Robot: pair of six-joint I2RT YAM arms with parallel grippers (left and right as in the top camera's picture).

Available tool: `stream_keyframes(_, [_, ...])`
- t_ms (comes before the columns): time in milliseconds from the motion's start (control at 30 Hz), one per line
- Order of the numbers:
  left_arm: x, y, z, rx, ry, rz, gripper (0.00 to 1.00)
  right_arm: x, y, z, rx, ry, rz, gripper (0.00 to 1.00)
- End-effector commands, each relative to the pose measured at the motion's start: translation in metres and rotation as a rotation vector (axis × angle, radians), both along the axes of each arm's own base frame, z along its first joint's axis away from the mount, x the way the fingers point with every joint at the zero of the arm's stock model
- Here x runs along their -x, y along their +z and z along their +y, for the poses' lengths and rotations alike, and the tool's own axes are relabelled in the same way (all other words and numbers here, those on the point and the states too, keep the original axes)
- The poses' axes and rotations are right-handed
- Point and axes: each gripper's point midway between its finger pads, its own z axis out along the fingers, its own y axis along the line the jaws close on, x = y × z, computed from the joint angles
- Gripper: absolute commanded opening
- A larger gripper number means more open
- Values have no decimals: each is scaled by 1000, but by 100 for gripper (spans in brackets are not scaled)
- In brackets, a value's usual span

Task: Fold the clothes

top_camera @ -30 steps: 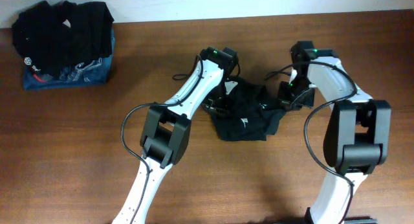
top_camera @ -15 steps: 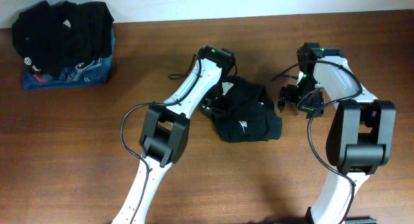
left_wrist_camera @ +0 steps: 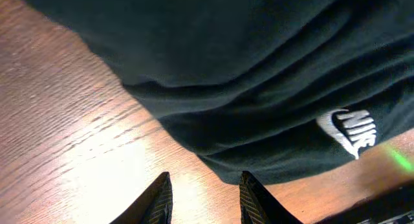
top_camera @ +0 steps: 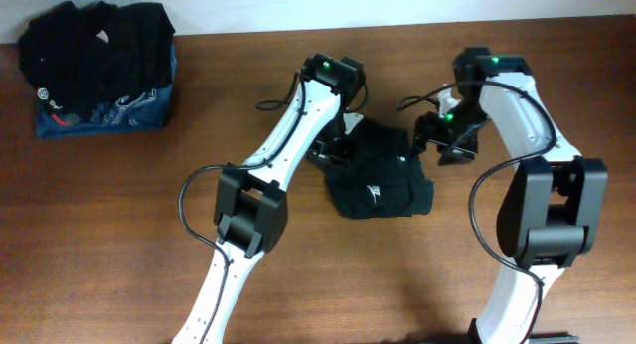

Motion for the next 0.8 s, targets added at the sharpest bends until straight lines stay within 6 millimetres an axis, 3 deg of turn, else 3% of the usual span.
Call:
stream_keyframes(0, [8,24,-18,64,-66,-39,34,-15,14,16,-45,37,-93,60])
stream_keyframes(267, [18,24,-30,70,-119,-43,34,-44,18,18,-65,8,-210,52])
stream_keyframes(433, [22,13,-30,63,-114,-13,25,-53,19,16,-66,-20,-238,45])
stream_keyframes(500, [25,5,-36,91,-109,11,22,-57,20,9,-66,-55,-242,45])
stream_keyframes(700, [34,-21,-34,78,-106,60,1,-57,20,-24,-69,-138,-231,43])
stream_keyframes(767, [41,-27,-32,72,-101,95,1,-57,20,-30,-74,-155,-227,43])
